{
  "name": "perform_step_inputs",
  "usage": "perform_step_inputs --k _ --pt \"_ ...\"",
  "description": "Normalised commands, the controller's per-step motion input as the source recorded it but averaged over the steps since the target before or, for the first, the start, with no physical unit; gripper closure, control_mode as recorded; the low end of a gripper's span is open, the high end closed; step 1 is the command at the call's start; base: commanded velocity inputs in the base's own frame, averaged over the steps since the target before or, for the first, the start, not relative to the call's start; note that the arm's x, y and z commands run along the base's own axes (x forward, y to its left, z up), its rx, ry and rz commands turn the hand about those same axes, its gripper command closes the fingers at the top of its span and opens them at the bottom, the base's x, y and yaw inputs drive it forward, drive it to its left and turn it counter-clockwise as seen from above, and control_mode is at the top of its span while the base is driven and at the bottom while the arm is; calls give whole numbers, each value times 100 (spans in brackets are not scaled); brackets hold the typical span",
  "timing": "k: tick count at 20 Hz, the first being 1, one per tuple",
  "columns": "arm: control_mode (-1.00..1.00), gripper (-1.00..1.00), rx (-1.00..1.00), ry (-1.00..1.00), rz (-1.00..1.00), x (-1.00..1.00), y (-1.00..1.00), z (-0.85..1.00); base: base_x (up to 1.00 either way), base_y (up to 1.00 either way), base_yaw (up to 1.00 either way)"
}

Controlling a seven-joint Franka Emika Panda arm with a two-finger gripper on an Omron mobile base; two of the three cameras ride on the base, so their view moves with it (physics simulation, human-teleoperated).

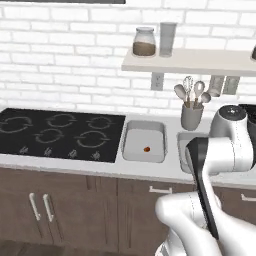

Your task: Place one carrot and one chicken drumstick in each tupperware on the nearby counter, to pack two identical lunches.

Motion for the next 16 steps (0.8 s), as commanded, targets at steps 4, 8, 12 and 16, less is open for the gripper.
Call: perform_step_inputs --k 4,8,12,16 --pt "100 100 0 0 0 0 0 0 71 -7 -44" --pt "100 100 0 0 0 0 0 0 90 15 -9" --pt "-100 100 0 0 -1 60 6 -36 18 5 -1" --pt "-100 100 4 -1 -3 97 26 -79 0 0 0"
